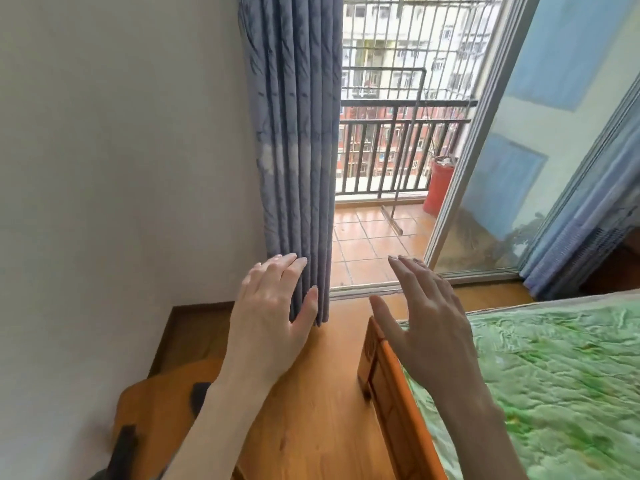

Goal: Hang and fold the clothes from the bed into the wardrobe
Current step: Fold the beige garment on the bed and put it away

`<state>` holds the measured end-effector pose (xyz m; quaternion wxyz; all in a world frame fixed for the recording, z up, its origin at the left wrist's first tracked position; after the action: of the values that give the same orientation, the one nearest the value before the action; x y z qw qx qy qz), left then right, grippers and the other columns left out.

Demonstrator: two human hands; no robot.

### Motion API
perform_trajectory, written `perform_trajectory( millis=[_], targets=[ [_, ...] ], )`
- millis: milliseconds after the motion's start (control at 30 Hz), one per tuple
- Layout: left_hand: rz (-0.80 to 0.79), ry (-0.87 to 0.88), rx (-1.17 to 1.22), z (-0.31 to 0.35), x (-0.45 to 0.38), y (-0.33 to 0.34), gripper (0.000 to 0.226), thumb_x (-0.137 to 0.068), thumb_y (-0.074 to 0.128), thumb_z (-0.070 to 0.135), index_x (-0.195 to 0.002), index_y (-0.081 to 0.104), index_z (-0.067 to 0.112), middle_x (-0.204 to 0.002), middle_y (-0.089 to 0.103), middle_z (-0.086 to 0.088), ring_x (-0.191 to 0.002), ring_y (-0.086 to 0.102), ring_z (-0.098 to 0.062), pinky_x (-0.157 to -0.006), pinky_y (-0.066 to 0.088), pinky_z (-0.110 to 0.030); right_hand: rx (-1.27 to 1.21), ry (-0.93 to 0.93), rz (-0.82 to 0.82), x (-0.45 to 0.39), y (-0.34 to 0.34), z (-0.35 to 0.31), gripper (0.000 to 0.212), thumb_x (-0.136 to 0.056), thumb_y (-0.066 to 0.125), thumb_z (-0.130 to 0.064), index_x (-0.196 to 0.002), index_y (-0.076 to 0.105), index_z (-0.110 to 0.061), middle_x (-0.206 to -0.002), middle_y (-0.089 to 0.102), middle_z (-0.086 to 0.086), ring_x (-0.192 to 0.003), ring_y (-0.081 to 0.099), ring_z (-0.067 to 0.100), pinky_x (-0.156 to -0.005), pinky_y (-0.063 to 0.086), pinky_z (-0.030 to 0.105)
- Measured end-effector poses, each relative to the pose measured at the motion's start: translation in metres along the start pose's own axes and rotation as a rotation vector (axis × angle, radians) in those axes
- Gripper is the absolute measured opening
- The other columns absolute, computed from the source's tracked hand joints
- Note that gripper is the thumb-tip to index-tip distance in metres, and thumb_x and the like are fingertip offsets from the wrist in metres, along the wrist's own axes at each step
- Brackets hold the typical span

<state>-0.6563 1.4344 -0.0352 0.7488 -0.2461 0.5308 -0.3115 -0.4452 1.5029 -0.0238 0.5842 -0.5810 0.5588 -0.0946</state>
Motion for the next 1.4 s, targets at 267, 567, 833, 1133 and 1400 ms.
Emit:
perform_trajectory(
  millis=[267, 567, 833, 1133, 1400],
  targets=[
    [-0.089, 0.039, 0.081, -0.026, -0.096, 0.098, 0.051, -0.104, 0.049, 0.05, -0.144, 0.061, 0.022, -0.148, 0.061, -0.001, -0.137, 0.056, -0.024, -0.116, 0.037, -0.042, 0.058, 0.099, 0.003, -0.087, 0.054, 0.049, 0.063, -0.1, 0.046, -0.057, -0.153, 0.047, -0.021, -0.154, 0.051, -0.002, -0.146, 0.041, 0.017, -0.12, 0.037, 0.042],
    [-0.108, 0.107, 0.094, -0.019, -0.225, 0.213, 0.053, -0.105, 0.044, 0.051, -0.144, 0.061, 0.019, -0.146, 0.063, -0.004, -0.137, 0.058, -0.029, -0.115, 0.042, -0.051, 0.06, 0.154, 0.026, -0.214, 0.116, 0.141, 0.063, -0.102, 0.044, -0.058, -0.153, 0.047, -0.021, -0.154, 0.051, -0.001, -0.146, 0.042, 0.018, -0.121, 0.036, 0.043],
    [-0.128, 0.115, 0.104, -0.009, -0.334, 0.31, 0.053, -0.105, 0.042, 0.051, -0.146, 0.059, 0.022, -0.149, 0.06, -0.002, -0.141, 0.053, -0.027, -0.117, 0.04, -0.049, 0.051, 0.185, 0.017, -0.323, 0.158, 0.224, 0.065, -0.102, 0.038, -0.062, -0.154, 0.045, -0.022, -0.155, 0.05, 0.0, -0.146, 0.043, 0.021, -0.116, 0.042, 0.047],
    [-0.171, 0.143, 0.123, -0.012, -0.424, 0.403, 0.05, -0.106, 0.045, 0.049, -0.145, 0.059, 0.022, -0.149, 0.059, 0.001, -0.14, 0.051, -0.024, -0.114, 0.038, -0.042, 0.086, 0.272, 0.003, -0.4, 0.196, 0.3, 0.065, -0.102, 0.037, -0.064, -0.154, 0.044, -0.026, -0.156, 0.049, -0.001, -0.146, 0.042, 0.021, -0.117, 0.041, 0.046],
    [-0.216, 0.197, 0.213, -0.025, -0.532, 0.503, 0.051, -0.105, 0.047, 0.047, -0.147, 0.056, 0.021, -0.15, 0.059, -0.001, -0.139, 0.051, -0.025, -0.111, 0.045, -0.047, 0.191, 0.338, 0.018, -0.491, 0.244, 0.362, 0.07, -0.103, 0.03, -0.068, -0.157, 0.041, -0.025, -0.16, 0.044, -0.003, -0.151, 0.034, 0.015, -0.122, 0.023, 0.035]
  ],
)
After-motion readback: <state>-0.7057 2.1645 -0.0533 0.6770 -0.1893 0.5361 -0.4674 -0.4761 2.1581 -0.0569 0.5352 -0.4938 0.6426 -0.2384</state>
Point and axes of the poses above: each hand's wrist, its own x-axis away from the middle knuckle, its own y-axis out of the palm, z = x × y, the point moved 7 cm from there along -x, towards the middle knuckle
